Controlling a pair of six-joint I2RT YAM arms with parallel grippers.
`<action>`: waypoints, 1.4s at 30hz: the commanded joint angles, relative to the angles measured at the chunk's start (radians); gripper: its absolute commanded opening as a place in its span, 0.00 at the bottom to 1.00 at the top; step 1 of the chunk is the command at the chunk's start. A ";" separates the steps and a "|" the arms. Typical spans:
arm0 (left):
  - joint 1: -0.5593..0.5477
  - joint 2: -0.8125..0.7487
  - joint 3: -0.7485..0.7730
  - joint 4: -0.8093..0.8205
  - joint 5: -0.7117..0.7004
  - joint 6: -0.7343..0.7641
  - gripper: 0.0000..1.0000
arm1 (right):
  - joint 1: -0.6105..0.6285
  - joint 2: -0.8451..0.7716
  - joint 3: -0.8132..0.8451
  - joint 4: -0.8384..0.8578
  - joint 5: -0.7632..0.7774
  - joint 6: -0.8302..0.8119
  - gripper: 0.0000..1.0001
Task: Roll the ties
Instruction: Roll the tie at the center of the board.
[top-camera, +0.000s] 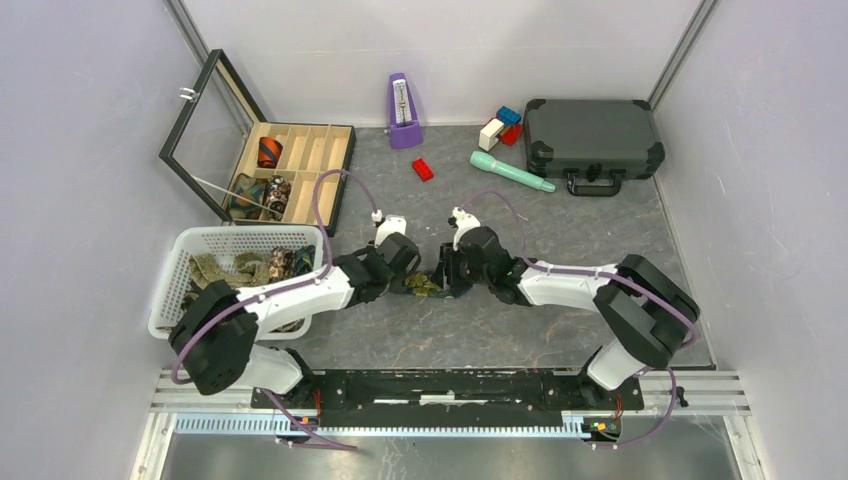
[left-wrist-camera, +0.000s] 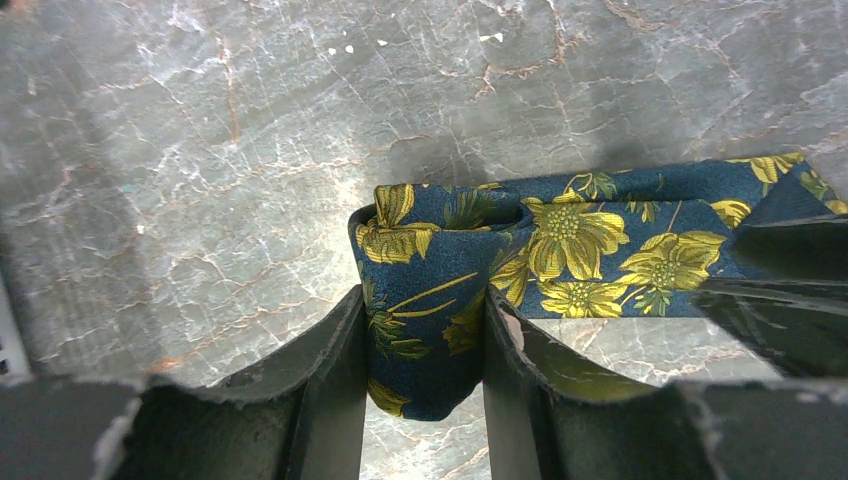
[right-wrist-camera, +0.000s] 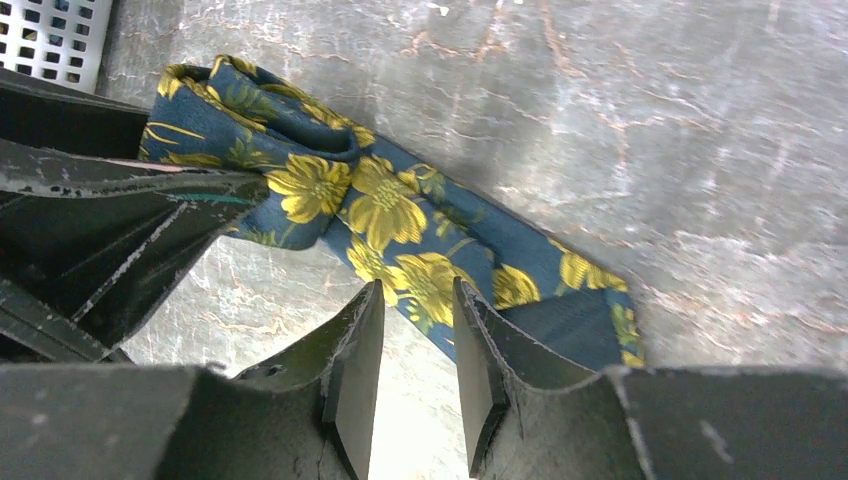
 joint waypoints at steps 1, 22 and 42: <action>-0.035 0.074 0.074 -0.142 -0.143 0.048 0.45 | -0.030 -0.087 -0.044 0.007 0.010 -0.030 0.38; -0.169 0.417 0.377 -0.527 -0.466 -0.052 0.45 | -0.183 -0.254 -0.184 -0.039 0.010 -0.066 0.39; -0.240 0.675 0.554 -0.729 -0.526 -0.244 0.47 | -0.212 -0.302 -0.219 -0.044 0.000 -0.071 0.39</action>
